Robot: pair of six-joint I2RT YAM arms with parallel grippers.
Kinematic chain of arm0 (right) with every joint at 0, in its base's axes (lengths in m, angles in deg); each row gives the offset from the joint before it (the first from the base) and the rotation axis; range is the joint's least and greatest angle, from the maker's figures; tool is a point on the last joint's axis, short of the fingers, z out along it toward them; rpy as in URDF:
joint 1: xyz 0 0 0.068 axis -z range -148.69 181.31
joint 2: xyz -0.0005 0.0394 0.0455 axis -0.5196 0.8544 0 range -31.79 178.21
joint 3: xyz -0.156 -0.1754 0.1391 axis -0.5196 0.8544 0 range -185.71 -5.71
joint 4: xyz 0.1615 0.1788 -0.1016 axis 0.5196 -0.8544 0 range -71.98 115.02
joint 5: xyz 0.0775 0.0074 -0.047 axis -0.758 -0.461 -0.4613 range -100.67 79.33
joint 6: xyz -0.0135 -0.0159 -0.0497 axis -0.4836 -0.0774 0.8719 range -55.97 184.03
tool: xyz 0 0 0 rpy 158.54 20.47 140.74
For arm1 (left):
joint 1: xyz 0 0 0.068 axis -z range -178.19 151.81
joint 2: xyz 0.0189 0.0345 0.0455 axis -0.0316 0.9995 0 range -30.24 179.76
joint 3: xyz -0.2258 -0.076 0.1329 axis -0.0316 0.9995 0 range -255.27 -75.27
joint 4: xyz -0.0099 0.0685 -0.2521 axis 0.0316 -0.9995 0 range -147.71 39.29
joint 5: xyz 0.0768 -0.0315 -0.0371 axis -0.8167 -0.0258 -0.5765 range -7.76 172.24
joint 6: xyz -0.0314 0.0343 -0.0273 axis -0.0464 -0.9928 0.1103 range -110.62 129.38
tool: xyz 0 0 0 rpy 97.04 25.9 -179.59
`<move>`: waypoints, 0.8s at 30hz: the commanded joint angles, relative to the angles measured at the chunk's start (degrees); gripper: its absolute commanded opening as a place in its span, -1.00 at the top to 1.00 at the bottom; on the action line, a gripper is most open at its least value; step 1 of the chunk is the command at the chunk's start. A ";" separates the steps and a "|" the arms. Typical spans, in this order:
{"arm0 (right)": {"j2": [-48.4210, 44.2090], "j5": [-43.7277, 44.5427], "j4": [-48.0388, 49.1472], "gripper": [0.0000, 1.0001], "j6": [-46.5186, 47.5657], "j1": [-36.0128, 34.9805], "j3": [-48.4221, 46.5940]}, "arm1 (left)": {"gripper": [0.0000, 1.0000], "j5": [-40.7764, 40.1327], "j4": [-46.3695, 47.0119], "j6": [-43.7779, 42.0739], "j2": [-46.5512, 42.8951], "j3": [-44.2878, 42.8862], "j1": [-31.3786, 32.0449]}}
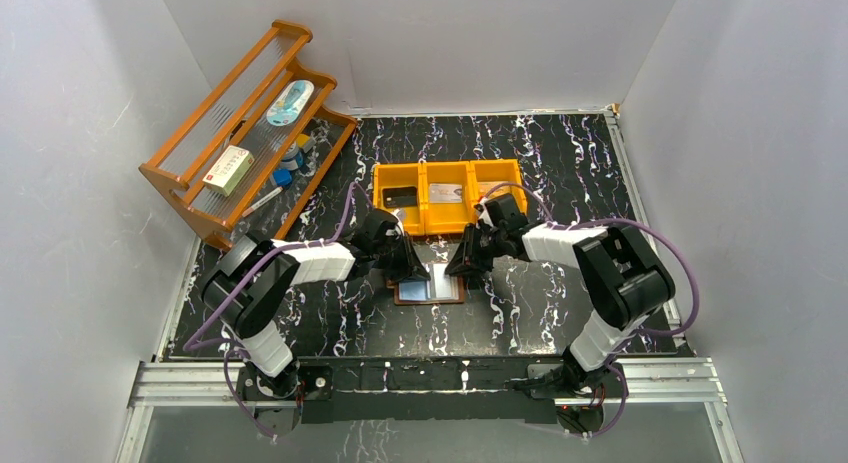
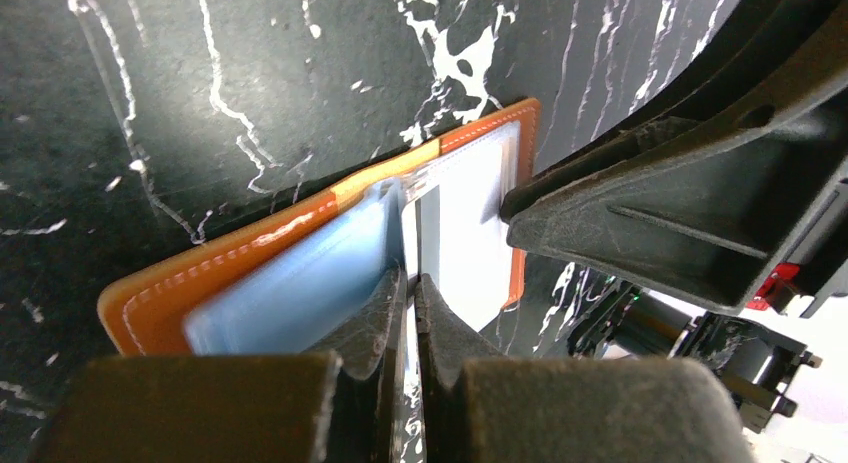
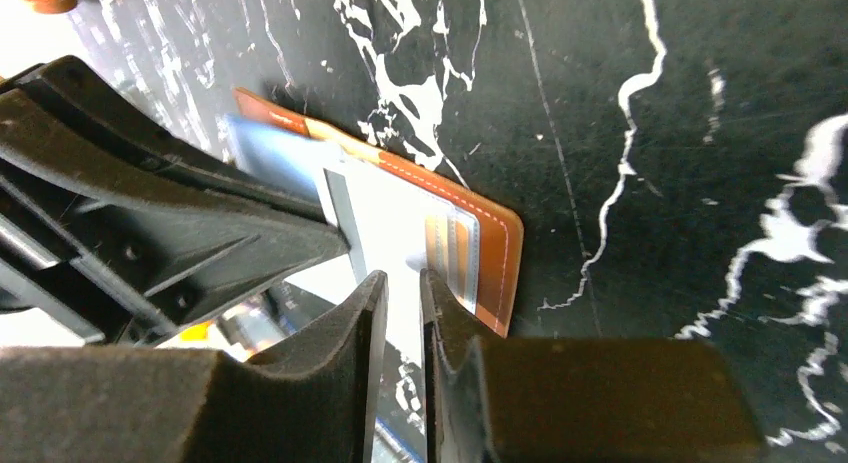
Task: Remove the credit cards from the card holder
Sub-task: Remove the credit card from the card holder.
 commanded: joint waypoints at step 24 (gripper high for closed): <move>1.18 9.25 -6.14 0.54 2.68 -0.14 1.88 | 1.00 -2.12 -8.64 -5.12 -5.25 -0.97 -0.09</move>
